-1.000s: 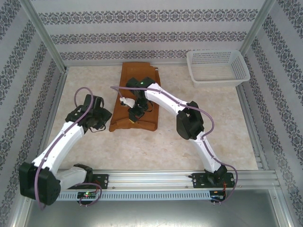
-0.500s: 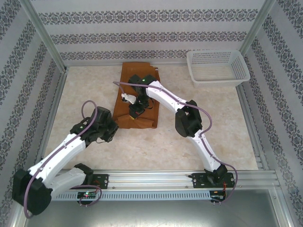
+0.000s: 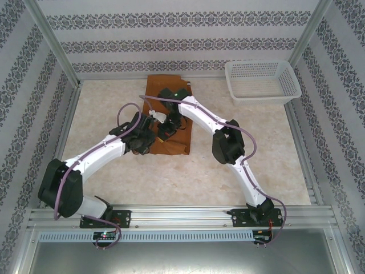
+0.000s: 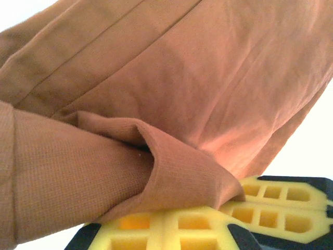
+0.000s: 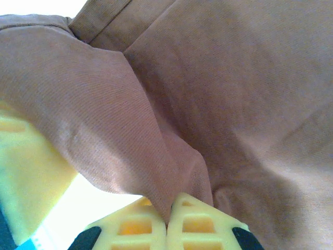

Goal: Roll up the long pants

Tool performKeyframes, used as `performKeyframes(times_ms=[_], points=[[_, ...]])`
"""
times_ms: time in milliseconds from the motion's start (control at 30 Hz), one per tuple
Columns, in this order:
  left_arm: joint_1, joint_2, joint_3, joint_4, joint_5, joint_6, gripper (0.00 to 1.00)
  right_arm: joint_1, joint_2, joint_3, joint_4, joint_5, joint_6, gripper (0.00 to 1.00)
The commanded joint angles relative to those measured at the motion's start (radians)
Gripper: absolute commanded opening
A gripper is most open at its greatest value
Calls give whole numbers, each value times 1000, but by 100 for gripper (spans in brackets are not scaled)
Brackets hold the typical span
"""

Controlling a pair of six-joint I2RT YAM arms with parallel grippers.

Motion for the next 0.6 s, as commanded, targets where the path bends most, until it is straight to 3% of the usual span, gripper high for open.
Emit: performKeyframes(times_ms=[0,333,367,433,500,567], points=[[19,36,51,-43,-88,68,0,-28,24,20,-2,-21,-5,0],[55,207,57,-30,-90,102,0,-56,66,29,16,-23,-9,3],[56,222,60,-27,-88,103,0,-59,67,31,17,-14,-8,14],[59,250,67,-19,-80,108,0,-64,50,33,17,19,-11,55],[60,272,84,-19,-78,115,0,-72,17,29,19,51,-13,67],[59,290,100,-19,-72,121,0,-80,-27,16,16,64,-10,69]])
